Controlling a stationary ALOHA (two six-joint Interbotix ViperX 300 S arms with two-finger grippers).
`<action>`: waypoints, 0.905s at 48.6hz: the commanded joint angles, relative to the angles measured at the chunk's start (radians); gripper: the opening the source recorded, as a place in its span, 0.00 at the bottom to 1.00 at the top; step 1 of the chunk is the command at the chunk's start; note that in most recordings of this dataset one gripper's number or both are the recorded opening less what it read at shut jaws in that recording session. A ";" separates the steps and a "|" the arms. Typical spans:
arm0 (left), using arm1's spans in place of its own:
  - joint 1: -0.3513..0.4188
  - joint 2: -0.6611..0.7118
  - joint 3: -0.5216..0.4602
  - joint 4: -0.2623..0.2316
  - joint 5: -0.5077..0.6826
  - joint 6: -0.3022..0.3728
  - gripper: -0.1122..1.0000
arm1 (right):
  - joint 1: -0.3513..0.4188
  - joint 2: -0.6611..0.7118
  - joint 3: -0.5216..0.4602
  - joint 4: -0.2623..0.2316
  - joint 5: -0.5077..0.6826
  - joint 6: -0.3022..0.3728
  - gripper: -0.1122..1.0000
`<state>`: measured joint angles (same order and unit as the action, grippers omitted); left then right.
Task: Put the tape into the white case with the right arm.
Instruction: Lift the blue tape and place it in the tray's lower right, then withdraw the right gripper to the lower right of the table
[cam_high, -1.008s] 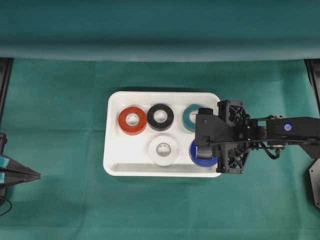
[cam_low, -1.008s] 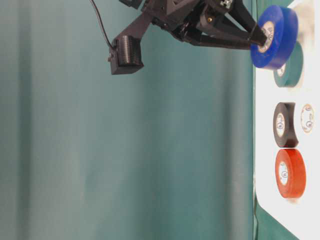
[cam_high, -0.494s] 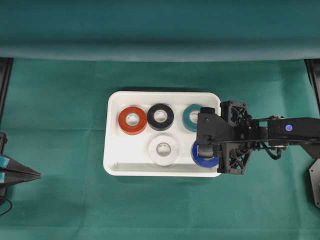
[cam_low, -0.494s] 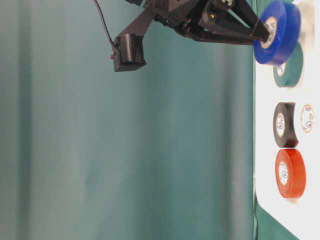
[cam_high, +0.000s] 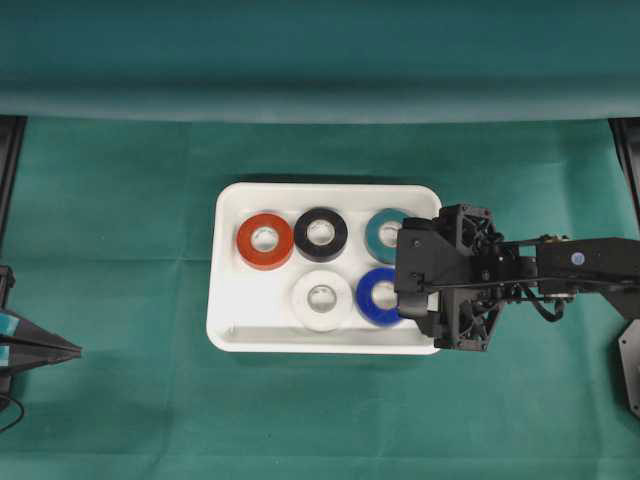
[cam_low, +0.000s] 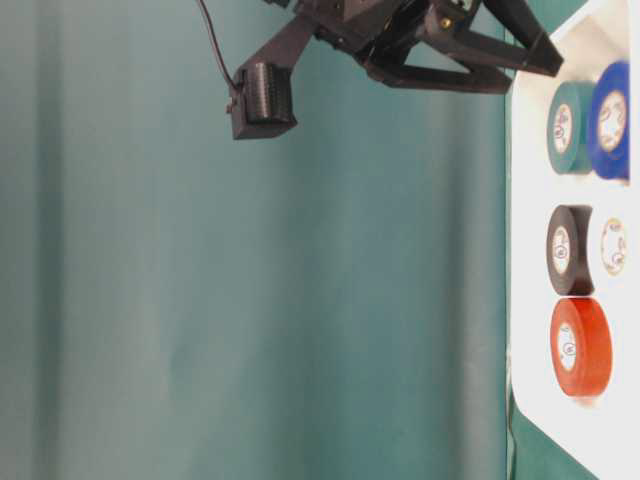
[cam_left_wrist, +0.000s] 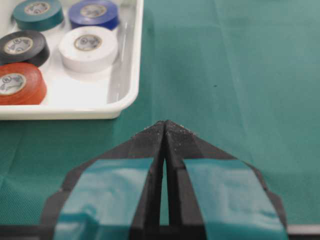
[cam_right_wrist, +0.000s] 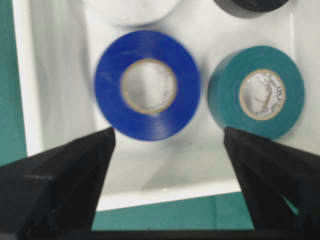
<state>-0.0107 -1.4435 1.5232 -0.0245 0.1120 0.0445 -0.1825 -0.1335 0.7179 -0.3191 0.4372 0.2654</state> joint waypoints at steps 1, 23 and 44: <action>0.002 0.009 -0.012 0.002 -0.011 0.002 0.10 | -0.003 -0.008 -0.009 -0.003 -0.008 0.003 0.82; 0.002 0.009 -0.012 0.000 -0.011 0.002 0.10 | -0.003 -0.149 0.091 0.002 0.098 0.005 0.90; 0.002 0.009 -0.012 0.000 -0.011 0.002 0.10 | 0.035 -0.477 0.333 0.051 0.086 0.003 0.90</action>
<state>-0.0107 -1.4435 1.5232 -0.0230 0.1135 0.0445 -0.1641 -0.5722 1.0324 -0.2823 0.5277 0.2700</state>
